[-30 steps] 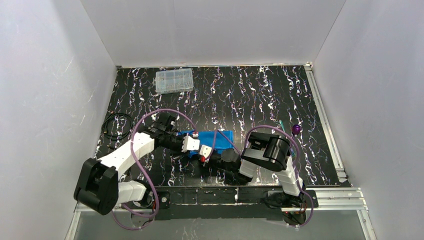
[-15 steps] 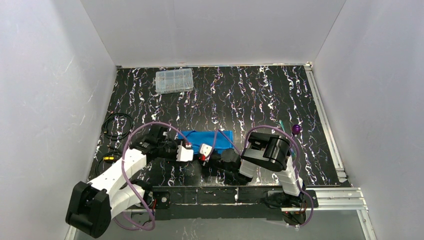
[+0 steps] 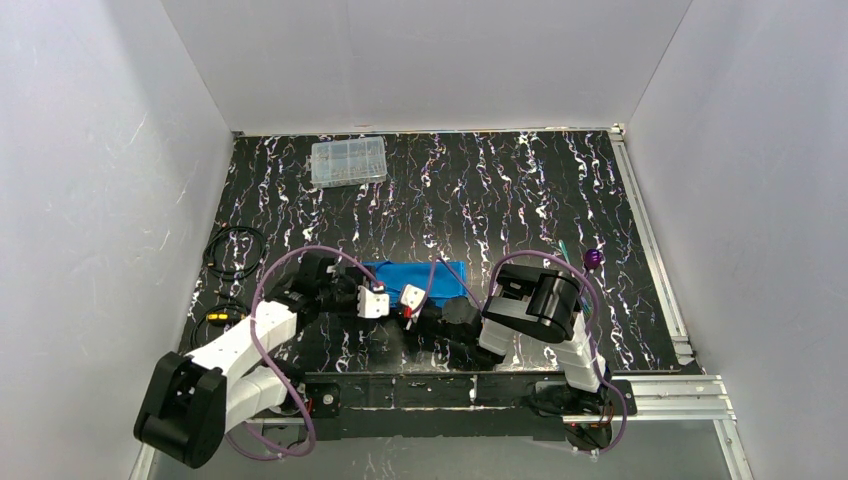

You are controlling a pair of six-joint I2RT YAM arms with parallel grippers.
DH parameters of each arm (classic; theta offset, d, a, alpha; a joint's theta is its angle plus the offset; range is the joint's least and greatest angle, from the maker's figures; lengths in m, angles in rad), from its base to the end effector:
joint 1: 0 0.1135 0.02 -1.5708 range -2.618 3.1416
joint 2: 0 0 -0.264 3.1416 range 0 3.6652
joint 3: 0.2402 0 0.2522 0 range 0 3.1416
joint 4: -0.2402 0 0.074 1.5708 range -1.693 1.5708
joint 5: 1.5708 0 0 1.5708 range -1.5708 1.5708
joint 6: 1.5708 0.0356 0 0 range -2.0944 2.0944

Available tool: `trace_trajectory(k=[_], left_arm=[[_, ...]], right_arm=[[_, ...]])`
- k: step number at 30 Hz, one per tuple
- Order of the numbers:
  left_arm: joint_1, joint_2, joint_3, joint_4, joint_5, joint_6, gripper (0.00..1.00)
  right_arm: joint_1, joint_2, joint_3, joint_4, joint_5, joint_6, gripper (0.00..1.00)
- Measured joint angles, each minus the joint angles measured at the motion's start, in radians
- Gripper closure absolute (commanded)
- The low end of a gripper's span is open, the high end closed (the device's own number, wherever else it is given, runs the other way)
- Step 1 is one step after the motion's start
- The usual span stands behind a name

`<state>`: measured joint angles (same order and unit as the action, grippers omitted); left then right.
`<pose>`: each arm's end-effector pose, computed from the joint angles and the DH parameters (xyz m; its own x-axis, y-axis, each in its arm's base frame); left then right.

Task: Fold the napkin into a case and place the utensils inside
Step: Pass from the left arm to the right, then pass from the right arm to the left

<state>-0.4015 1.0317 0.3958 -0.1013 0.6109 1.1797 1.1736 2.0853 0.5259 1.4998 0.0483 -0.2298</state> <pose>0.1702 -0.0944 0.1735 0.4215 0.6438 -0.6387 0.8431 -0.0187 0.5375 0.1262 0.2963 0.0925 0.1831 -0.1516 -0.9713 -0.8840 0.4070 -0.2302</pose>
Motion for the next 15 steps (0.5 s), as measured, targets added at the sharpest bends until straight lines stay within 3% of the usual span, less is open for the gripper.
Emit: trace_trajectory(k=[5,15], left_arm=[[-0.006,0.061,0.055,-0.028,0.025,-0.018,0.57],[-0.013,0.045,0.076,-0.084,0.039,-0.039,0.66]], right_arm=[[-0.001,-0.002,0.0,0.0,0.0,0.018,0.99],[-0.007,-0.002,0.0,0.0,0.0,0.051,0.99]])
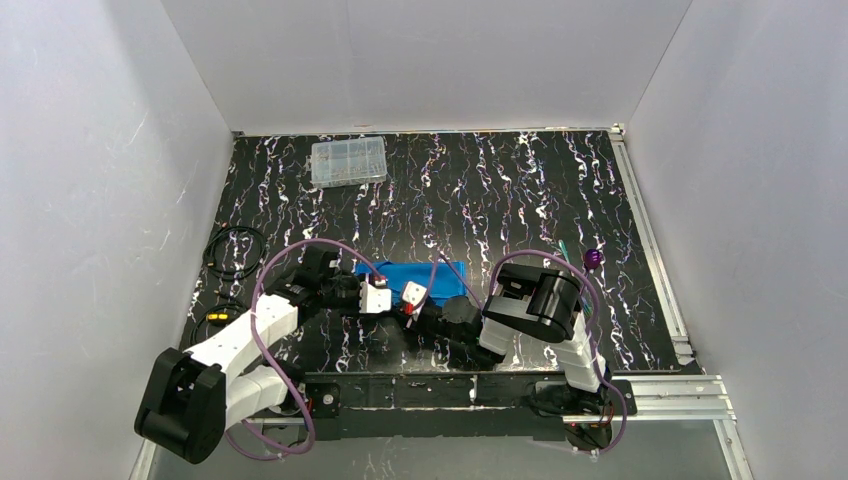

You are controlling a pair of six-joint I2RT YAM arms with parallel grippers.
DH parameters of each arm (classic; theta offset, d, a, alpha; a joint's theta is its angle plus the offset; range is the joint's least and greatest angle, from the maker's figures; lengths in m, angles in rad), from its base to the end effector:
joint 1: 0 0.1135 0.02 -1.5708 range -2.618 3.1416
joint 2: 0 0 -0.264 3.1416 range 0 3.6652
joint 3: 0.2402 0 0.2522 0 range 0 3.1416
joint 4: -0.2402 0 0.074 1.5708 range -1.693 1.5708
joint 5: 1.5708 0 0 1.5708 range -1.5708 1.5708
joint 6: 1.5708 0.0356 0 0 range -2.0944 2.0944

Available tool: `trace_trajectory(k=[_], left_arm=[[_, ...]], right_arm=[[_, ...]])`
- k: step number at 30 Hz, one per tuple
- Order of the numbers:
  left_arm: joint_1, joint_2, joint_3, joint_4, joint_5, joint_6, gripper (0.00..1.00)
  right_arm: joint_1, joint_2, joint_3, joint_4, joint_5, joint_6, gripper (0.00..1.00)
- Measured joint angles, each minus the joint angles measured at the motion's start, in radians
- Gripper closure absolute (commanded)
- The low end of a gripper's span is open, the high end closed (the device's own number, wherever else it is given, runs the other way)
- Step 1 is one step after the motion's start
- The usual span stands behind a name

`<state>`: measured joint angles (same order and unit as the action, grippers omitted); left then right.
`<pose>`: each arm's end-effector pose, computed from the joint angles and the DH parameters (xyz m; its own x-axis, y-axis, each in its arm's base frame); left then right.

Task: Fold the napkin into a case and place the utensils inside
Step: Pass from the right arm to the left

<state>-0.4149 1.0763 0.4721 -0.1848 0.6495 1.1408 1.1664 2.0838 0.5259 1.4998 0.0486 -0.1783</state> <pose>0.1766 -0.1013 0.1835 0.3755 0.6256 -0.6838 0.8867 -0.0278 0.4615 0.1283 0.2954 0.0930 0.1370 -0.1301 -0.9820 -0.8890 0.4212 -0.1798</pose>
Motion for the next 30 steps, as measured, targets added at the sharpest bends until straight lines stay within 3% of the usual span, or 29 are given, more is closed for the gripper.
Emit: trace_trajectory(k=[13,18,23,30], left_arm=[[0.0,0.063,0.024,-0.037,-0.008,-0.001,1.0],[0.0,0.066,0.047,-0.048,-0.006,-0.009,1.0],[0.0,0.07,0.05,-0.054,-0.006,-0.011,1.0],[0.0,0.08,0.049,-0.063,-0.006,-0.011,1.0]], right_arm=[[-0.002,-0.001,0.0,0.0,-0.004,0.029,0.99],[-0.002,-0.003,0.0,0.002,-0.009,0.05,0.71],[-0.003,-0.014,0.0,0.0,-0.013,0.062,0.52],[-0.029,-0.072,0.005,0.0,-0.113,0.086,0.47]])
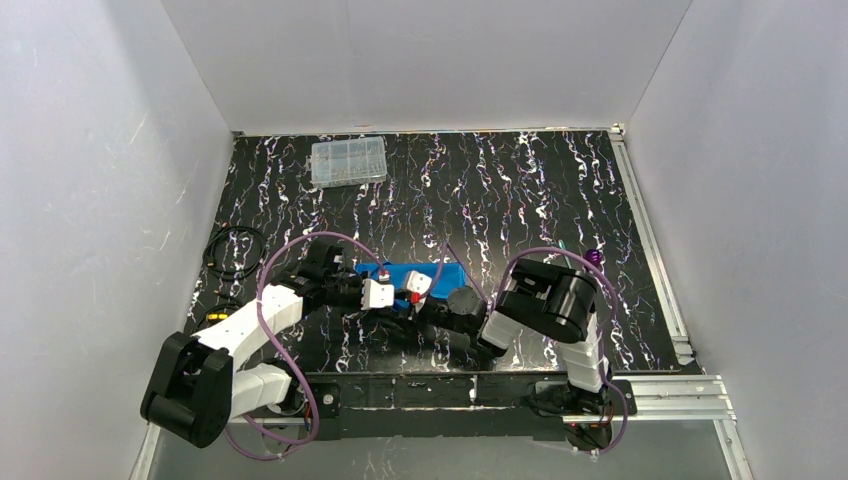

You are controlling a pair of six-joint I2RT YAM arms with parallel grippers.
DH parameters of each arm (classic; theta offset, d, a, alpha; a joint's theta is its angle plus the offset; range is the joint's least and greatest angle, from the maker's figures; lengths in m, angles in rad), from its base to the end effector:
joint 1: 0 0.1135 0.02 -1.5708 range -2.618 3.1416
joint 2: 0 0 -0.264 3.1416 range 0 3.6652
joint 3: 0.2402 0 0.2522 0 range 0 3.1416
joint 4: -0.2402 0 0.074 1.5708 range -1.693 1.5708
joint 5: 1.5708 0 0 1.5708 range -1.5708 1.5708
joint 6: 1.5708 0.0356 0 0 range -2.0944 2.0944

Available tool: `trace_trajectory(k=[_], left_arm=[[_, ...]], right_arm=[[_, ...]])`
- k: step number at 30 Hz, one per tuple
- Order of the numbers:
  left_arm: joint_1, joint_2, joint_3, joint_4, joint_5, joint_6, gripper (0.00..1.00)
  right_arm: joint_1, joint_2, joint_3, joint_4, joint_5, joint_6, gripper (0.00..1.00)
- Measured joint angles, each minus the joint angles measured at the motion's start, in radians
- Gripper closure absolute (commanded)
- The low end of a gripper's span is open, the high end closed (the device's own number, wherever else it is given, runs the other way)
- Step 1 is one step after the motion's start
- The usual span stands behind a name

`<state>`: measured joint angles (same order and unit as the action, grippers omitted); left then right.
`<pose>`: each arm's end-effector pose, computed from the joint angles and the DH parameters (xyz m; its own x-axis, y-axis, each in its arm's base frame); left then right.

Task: Fold the napkin into a case and place the utensils inside
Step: Pass from the right arm to the left

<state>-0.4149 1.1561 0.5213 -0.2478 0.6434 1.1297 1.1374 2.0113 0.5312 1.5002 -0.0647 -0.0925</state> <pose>0.1850 -0.1048 0.1790 0.3052 0.6561 -0.6902 0.9258 -0.0345 0.3765 0.1340 0.2950 0.1160 0.0946 -0.0151 -0.9954 -0.9280 0.3606 -0.0936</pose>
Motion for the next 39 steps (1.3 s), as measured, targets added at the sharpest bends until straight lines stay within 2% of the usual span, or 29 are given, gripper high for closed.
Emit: trace_trajectory(k=[7,26,39], left_arm=[[0.0,0.0,0.0,0.0,0.0,0.0,1.0],[0.0,0.0,0.0,-0.018,0.0,0.012,1.0],[0.0,-0.001,0.0,-0.022,-0.001,0.023,1.0]], right_arm=[[-0.024,-0.023,0.01,0.0,-0.124,0.035,0.48],[-0.106,0.026,0.062,0.001,-0.278,0.077,0.49],[-0.105,0.029,0.094,-0.035,-0.282,0.012,0.56]])
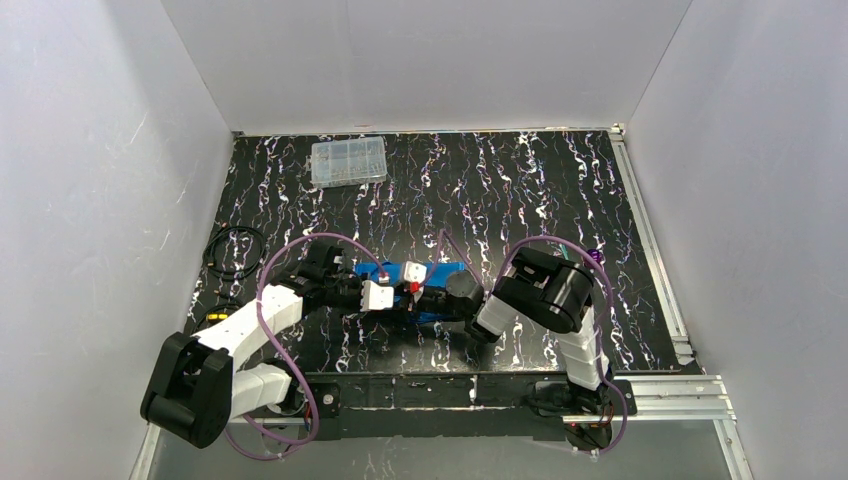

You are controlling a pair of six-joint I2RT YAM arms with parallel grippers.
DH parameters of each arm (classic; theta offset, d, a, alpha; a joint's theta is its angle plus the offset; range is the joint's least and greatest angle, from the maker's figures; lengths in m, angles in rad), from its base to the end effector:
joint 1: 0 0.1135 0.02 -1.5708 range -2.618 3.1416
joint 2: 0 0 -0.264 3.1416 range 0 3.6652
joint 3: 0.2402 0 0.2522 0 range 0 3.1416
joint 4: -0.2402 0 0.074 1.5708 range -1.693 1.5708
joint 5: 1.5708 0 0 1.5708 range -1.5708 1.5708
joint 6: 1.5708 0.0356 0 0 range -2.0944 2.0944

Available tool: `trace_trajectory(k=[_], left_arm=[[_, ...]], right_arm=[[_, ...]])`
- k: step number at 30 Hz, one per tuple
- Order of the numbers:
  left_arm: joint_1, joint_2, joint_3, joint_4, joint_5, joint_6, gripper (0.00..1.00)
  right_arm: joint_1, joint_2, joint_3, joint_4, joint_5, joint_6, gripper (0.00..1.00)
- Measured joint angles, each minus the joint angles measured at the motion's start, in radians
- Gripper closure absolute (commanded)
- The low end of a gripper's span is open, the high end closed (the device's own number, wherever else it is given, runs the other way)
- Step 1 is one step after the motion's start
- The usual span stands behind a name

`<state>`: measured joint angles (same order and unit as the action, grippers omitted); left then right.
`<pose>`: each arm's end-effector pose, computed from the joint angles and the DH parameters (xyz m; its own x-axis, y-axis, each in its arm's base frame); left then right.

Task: Fold the napkin into a case and place the utensils inside
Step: Pass from the right arm to the left, then pass from the left arm to the right

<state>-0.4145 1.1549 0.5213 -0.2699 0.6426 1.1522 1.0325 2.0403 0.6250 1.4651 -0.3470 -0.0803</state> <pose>0.1834 -0.1040 0.1778 0.3125 0.6616 -0.6816 0.9259 -0.0519 0.3741 0.1660 0.3016 0.1216 0.1042 0.0273 -0.9942 -0.9763 0.1933 -0.0970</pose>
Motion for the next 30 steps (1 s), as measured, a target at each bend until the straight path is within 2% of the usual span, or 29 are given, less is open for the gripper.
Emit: trace_trajectory(k=[5,15,18,24,25,26,29,30], left_arm=[[0.0,-0.003,0.0,-0.004,0.0,0.003,1.0],[0.0,-0.005,0.002,-0.019,0.0,0.013,1.0],[0.0,-0.005,0.003,-0.023,0.001,0.016,1.0],[0.0,-0.008,0.004,-0.022,-0.003,0.015,1.0],[0.0,-0.008,0.004,-0.023,-0.003,0.015,1.0],[0.0,-0.008,0.004,-0.023,-0.004,0.014,0.92],[0.0,-0.009,0.005,-0.019,-0.005,0.0,0.56],[0.0,-0.012,0.005,-0.016,-0.011,-0.019,0.51]], right_arm=[[0.0,0.013,0.001,-0.009,-0.004,-0.01,0.52],[0.0,0.019,0.001,-0.019,-0.013,-0.032,0.51],[0.0,0.03,0.002,-0.021,-0.017,-0.032,0.61],[0.0,0.034,0.025,-0.05,-0.029,-0.029,0.92],[-0.001,0.034,0.026,-0.052,-0.031,-0.027,0.95],[-0.002,0.034,0.026,-0.053,-0.032,-0.023,0.96],[-0.006,0.034,0.026,-0.051,-0.039,0.001,0.97],[-0.008,0.034,0.026,-0.051,-0.04,0.01,0.97]])
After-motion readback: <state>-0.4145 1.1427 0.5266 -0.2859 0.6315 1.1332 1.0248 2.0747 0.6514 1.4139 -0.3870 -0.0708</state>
